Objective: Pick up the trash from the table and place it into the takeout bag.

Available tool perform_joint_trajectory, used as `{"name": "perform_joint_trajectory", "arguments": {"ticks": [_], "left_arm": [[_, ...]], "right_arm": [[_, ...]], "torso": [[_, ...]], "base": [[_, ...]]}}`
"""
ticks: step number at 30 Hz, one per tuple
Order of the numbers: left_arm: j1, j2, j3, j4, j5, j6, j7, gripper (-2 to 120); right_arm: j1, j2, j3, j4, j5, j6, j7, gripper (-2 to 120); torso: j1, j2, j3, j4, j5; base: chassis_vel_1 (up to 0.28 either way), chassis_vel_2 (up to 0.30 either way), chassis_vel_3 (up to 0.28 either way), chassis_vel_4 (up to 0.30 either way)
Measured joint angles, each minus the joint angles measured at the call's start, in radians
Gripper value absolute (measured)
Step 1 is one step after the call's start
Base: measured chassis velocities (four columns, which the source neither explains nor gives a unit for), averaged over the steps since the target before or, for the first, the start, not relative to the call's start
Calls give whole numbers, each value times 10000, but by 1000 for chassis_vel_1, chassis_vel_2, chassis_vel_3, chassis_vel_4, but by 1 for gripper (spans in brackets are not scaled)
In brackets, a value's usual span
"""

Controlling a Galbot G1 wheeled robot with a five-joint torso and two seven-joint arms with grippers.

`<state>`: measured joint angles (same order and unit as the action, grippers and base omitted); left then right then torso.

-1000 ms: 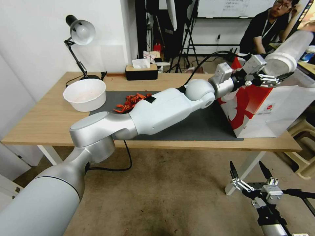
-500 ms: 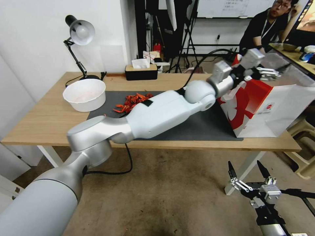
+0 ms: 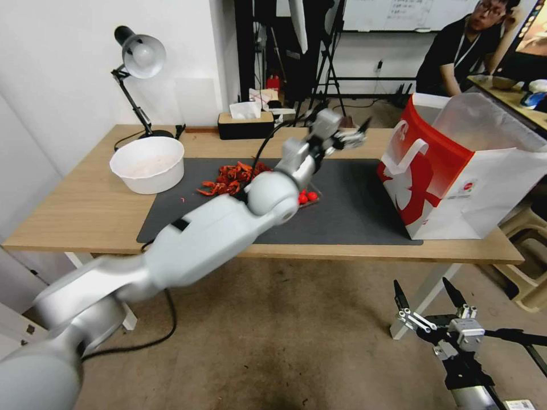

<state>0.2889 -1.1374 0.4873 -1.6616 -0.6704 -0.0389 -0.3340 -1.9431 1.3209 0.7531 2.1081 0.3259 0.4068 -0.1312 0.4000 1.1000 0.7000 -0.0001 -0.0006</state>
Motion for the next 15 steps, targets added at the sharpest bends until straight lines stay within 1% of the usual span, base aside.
{"name": "perform_joint_trajectory", "arguments": {"ticks": [1, 2, 3, 4, 5, 6, 7, 9, 11, 12, 13, 14, 15], "left_arm": [[534, 424, -320, -379, 111, 7, -35, 100], [534, 424, -320, -379, 111, 7, -35, 100], [1106, 821, -673, -719, 315, 4, -106, 100], [1494, 1044, -946, -909, 440, -24, -138, 100], [2041, 1325, -1398, -1197, 626, -14, -179, 100], [2041, 1325, -1398, -1197, 626, -14, -179, 100], [2657, 1584, -2019, -1548, 813, 37, -207, 100], [3596, 1866, -2821, -2027, 1082, 144, -291, 100], [3704, 1887, -2902, -2071, 1123, 153, -297, 100], [4816, 2096, -3765, -2526, 1592, 245, -411, 100], [5578, 2198, -4294, -2848, 1880, 302, -537, 100], [5578, 2198, -4294, -2848, 1880, 302, -537, 100], [6127, 2248, -4685, -3056, 2072, 326, -674, 100]], "right_arm": [[-18, -27, 9, 23, 29, 13, 0, 100], [-18, -27, 9, 23, 29, 13, 0, 100], [-27, -43, 11, 51, 50, 16, -2, 100], [-27, -55, 11, 68, 59, 17, -3, 100], [-29, -69, 11, 88, 68, 18, -4, 100], [-29, -69, 11, 88, 68, 18, -4, 100], [-29, -88, 8, 124, 72, 18, -5, 100], [-29, -128, 0, 162, 73, 12, -6, 100], [-29, -134, -1, 169, 74, 11, -6, 100], [-39, -161, -3, 226, 74, 7, -7, 100], [-60, -168, -7, 273, 73, 7, -7, 100], [-60, -168, -7, 273, 73, 7, -7, 100], [-63, -169, -17, 305, 71, 6, -7, 100]], "torso": [[-1, 1, 0, 3, 0], [-1, 1, 0, 3, 0], [-1, 0, -1, 3, 0], [-1, 0, -1, 1, 1], [-1, 0, 0, 5, -2], [-1, 0, 0, 5, -2], [-1, 0, -1, 0, 5], [-1, 1, -1, 2, 5], [-1, 0, -1, 1, 4], [-1, 0, -1, 1, 3], [-1, 0, -1, 2, 4], [-1, 0, -1, 2, 4], [-2, 1, -1, 2, 2]], "base": [[0, 0, 0, 0], [0, 0, 0, 0], [0, 0, 0, 0], [0, 0, 0, 0], [0, 0, 0, 0], [0, 0, 0, 0], [0, 0, 0, 0], [0, 0, 0, 0], [0, 0, 0, 0], [0, 0, 0, 0], [0, 0, 0, 0], [0, 0, 0, 0], [0, 0, 0, 0]]}}
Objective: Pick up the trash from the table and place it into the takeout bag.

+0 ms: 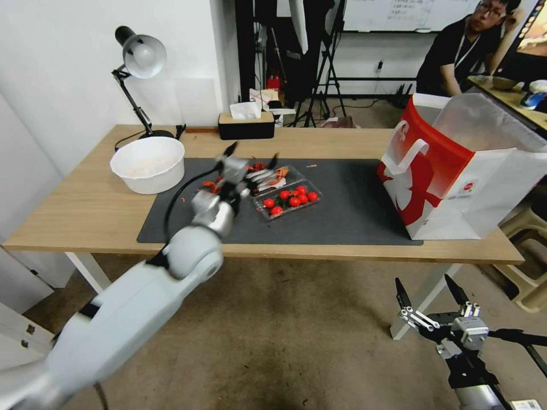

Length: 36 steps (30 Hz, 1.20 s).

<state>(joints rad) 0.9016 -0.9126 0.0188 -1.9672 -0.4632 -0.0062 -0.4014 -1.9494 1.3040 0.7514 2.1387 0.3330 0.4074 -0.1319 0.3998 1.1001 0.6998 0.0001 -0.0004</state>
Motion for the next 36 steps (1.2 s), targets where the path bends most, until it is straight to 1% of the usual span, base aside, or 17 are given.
{"name": "perform_joint_trajectory", "arguments": {"ticks": [2, 3, 4, 5, 7, 10, 13, 16, 19, 20, 21, 22, 24, 25, 30, 33, 36], "left_arm": [[610, 35, -426, -242, 203, -3, -139, 100], [610, 35, -426, -242, 203, -3, -139, 100], [1032, 50, -710, -402, 324, -3, -205, 100], [1288, 63, -861, -503, 392, -7, -232, 100], [1434, 69, -943, -558, 429, -8, -249, 100], [2136, 66, -1293, -819, 673, -25, -403, 100], [2377, 50, -1390, -889, 760, -28, -442, 100], [3200, -81, -1761, -1099, 1082, -51, -535, 100], [3504, -179, -1934, -1175, 1211, -74, -581, 100], [4247, -436, -2406, -1359, 1633, -199, -626, 100], [4247, -436, -2406, -1359, 1633, -199, -626, 100], [4663, -575, -2637, -1400, 1822, -340, -626, 100], [5314, -749, -2989, -1430, 2030, -648, -572, 100], [5934, -880, -3297, -1433, 2117, -971, -441, 100], [6549, -980, -3598, -1502, 2118, -1109, -282, 100], [7488, -1181, -3937, -1782, 2141, -1392, -18, 100], [7778, -1370, -4020, -1784, 2144, -1564, 126, 100]], "right_arm": [[0, 0, -18, 12, -9, -3, 0, 100], [0, 0, -18, 12, -9, -3, 0, 100], [0, 0, -25, 20, -21, -5, 0, 100], [0, 0, -30, 28, -29, -5, 0, 100], [0, 0, -35, 32, -34, -5, -1, 100], [-3, -1, -47, 51, -46, -6, -5, 100], [-6, -1, -50, 60, -51, -6, -5, 100], [-5, -10, -60, 79, -60, -11, -8, 100], [-1, -10, -69, 82, -61, -16, -9, 100], [23, -14, -101, 105, -63, -35, -10, 100], [23, -14, -101, 105, -63, -35, -10, 100], [41, -24, -116, 113, -63, -43, -9, 100], [82, -54, -141, 154, -43, -92, -17, 100], [132, -101, -173, 211, 69, -194, -40, 100], [222, -138, -195, 225, 152, -264, -46, 100], [426, -165, -238, 215, 417, -495, 134, 100], [578, -192, -260, 143, 621, -656, 375, 100]], "torso": [[1, 0, 0, -2, 4], [1, 0, 0, -2, 4], [0, 0, 0, -3, 3], [1, -1, 0, 1, 2], [0, 0, 0, 4, 2], [1, 0, 0, -6, 7], [0, 0, 0, -4, 6], [0, 0, 0, -1, 2], [0, 0, 0, 3, 3], [0, 0, 0, -6, 4], [0, 0, 0, -6, 4], [0, 0, 0, -3, 3], [0, -1, 1, 0, 4], [0, 0, 1, -2, 3], [0, -1, 1, 0, 3], [0, 0, 1, 0, 6], [1, -1, 1, -2, 4]], "base": [[0, 0, 0, 0], [0, 0, 0, 0], [0, 0, 0, 0], [0, 0, 0, 0], [0, 0, 0, 0], [0, 0, 0, 0], [0, 0, 0, 0], [0, 0, 0, 0], [0, 0, 0, 0], [0, 0, 0, 0], [0, 0, 0, 0], [0, 0, 0, 0], [0, 0, 0, 0], [0, 0, 0, 0], [0, 0, 0, 0], [0, 0, 0, 0], [0, 0, 0, 0]]}}
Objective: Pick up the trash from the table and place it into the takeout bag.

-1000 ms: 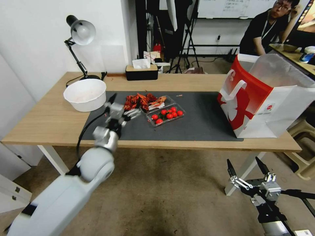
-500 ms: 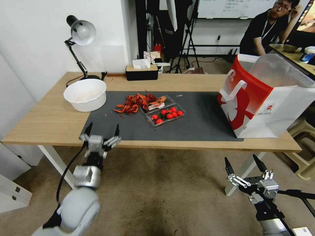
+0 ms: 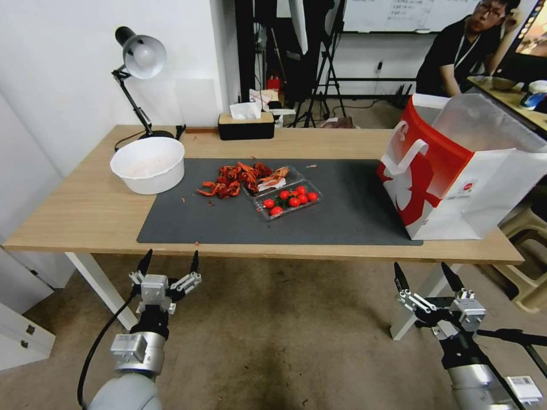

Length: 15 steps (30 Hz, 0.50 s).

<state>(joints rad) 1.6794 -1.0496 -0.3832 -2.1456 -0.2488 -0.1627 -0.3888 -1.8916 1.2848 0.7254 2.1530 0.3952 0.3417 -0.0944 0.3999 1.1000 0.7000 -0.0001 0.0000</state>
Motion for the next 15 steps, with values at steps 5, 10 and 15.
{"name": "perform_joint_trajectory", "arguments": {"ticks": [5, 10, 15], "left_arm": [[248, -267, -64, 425, 79, -333, 193, 100], [341, -510, -104, 402, 110, -354, 247, 100], [378, -566, -106, 339, 98, -307, 253, 100]], "right_arm": [[148, -149, -137, -53, 398, -300, 104, 100], [290, -214, -235, -189, 534, -327, -67, 100], [305, -218, -233, -219, 570, -289, -183, 100]], "torso": [[1, 0, 0, 2, -1], [1, 0, 0, 1, 1], [0, 0, 0, 0, 1]], "base": [[0, 0, 0, 0], [0, 0, 0, 0], [0, 0, 0, 0]]}}
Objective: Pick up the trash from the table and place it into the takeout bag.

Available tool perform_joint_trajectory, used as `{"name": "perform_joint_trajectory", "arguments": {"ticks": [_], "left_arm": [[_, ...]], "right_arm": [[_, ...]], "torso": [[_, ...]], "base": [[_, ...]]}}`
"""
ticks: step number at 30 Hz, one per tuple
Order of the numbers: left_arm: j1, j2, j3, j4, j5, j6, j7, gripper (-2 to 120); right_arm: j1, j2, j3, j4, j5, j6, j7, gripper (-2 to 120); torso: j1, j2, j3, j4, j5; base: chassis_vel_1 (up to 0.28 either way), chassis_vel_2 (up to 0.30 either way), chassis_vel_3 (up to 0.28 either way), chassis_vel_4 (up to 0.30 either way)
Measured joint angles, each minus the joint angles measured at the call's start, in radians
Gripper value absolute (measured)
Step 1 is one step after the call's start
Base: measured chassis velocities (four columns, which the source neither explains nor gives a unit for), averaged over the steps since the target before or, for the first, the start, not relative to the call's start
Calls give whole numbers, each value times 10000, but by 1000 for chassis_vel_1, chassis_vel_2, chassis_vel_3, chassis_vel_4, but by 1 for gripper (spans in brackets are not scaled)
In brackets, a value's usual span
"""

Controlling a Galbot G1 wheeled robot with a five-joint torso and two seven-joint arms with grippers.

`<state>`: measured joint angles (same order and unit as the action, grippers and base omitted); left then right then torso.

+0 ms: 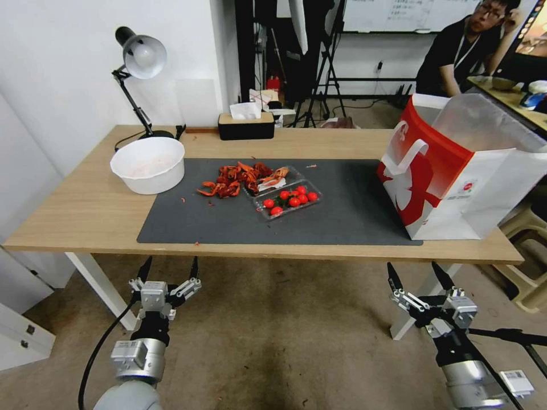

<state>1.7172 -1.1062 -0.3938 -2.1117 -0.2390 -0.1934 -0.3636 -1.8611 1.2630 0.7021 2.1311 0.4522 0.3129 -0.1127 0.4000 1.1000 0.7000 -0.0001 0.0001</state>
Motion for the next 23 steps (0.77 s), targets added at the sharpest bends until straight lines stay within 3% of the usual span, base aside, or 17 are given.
{"name": "perform_joint_trajectory", "arguments": {"ticks": [23], "left_arm": [[-34, 13, 26, -12, -32, 41, -3, 100]], "right_arm": [[-6, 4, 19, -3, -6, 40, -14, 100]], "torso": [[0, 0, 0, 1, -1]], "base": [[0, 0, 0, 0]]}}
